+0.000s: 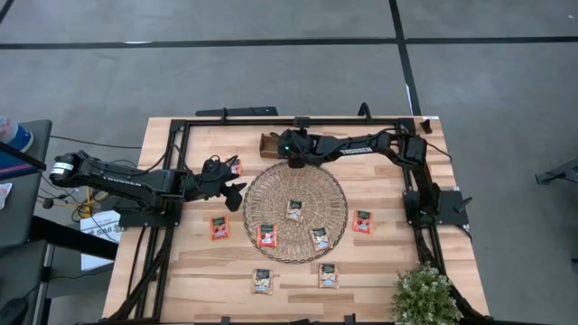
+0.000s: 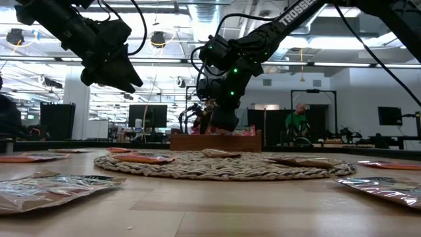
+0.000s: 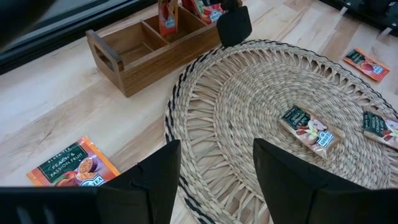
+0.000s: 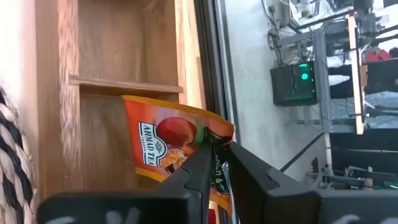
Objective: Pick & Place Tea
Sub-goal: Put the orange tea bag into the middle section of the wooden organizer
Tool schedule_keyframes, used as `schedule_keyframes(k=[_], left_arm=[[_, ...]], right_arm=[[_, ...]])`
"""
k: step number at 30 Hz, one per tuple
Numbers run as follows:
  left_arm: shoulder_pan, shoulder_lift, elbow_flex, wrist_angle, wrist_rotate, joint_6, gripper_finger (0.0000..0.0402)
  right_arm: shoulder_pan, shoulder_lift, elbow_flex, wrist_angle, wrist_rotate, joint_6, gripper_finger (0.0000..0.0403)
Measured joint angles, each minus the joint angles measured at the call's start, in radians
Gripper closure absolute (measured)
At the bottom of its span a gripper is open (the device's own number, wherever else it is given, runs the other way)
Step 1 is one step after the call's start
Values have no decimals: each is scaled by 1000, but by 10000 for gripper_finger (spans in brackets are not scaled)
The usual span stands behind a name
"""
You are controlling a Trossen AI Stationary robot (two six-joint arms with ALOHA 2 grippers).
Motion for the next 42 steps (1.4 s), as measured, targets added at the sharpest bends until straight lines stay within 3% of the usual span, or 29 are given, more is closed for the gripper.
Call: schedule_keyframes(k=[9, 18, 28, 37, 42], left_arm=[[0, 0, 0, 0, 0, 0, 208], [0, 0, 0, 0, 0, 0, 208], [0, 0, 0, 0, -1, 0, 208], [0, 0, 0, 1, 14, 0, 208], [0, 0, 0, 1, 15, 0, 208]], right_arm=[[-1, 0, 0, 0, -60, 0, 346], [-1, 0, 0, 0, -76, 0, 305], [-2, 0, 36, 11, 172, -60, 265], [-2, -91, 96, -43, 188, -122, 269], [-10, -201, 95, -241, 179, -54, 276]])
